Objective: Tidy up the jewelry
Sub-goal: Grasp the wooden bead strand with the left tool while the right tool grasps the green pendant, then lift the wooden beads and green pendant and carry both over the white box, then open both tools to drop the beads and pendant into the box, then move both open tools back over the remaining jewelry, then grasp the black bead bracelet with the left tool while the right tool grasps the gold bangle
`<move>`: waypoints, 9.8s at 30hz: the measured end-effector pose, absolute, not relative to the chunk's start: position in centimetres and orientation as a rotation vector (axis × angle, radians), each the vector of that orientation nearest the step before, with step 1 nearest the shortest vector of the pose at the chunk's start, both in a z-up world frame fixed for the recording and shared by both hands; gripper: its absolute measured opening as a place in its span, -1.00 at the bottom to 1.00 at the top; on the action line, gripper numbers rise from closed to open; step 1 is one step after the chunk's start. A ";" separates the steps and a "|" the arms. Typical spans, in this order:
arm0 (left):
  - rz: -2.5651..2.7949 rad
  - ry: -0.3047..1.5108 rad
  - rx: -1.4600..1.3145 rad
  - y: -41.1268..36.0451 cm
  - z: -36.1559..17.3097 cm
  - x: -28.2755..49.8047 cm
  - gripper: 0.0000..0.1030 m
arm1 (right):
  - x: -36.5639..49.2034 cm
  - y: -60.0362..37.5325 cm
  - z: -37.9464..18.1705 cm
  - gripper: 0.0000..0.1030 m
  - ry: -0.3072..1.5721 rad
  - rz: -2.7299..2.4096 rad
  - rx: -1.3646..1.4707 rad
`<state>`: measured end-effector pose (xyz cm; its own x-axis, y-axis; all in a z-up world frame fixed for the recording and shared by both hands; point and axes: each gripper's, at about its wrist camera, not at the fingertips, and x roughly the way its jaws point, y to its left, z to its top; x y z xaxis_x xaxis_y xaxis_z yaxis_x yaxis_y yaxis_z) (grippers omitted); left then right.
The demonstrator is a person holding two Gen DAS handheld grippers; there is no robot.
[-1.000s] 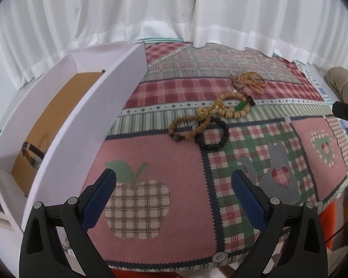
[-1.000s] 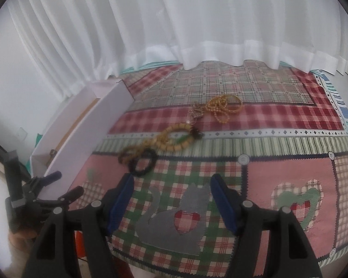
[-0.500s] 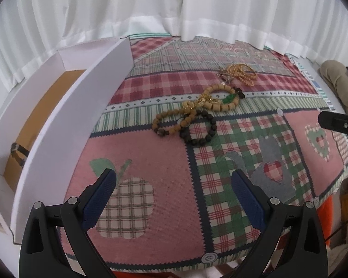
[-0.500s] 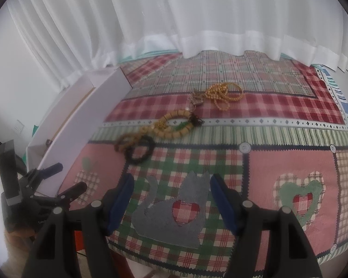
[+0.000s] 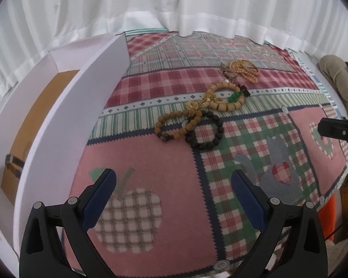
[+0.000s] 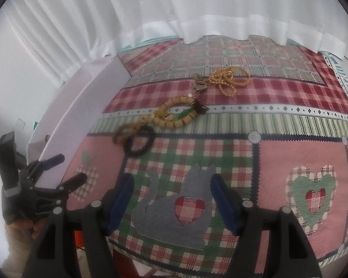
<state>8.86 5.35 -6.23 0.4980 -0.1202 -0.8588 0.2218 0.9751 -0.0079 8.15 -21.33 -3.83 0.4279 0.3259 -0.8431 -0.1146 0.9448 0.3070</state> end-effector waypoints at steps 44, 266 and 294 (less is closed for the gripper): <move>-0.419 1.128 -0.148 7.7 -6.6 16.6 -0.81 | 21.2 -21.1 -5.0 -0.70 1.102 0.364 0.247; -0.102 1.234 -0.041 1.0 -14.4 12.7 0.79 | 1.2 -24.1 -9.1 0.15 1.048 0.236 0.157; -0.170 1.168 0.110 -3.3 -14.0 12.6 -0.45 | 33.7 -24.1 -13.2 -0.63 1.201 0.307 -0.029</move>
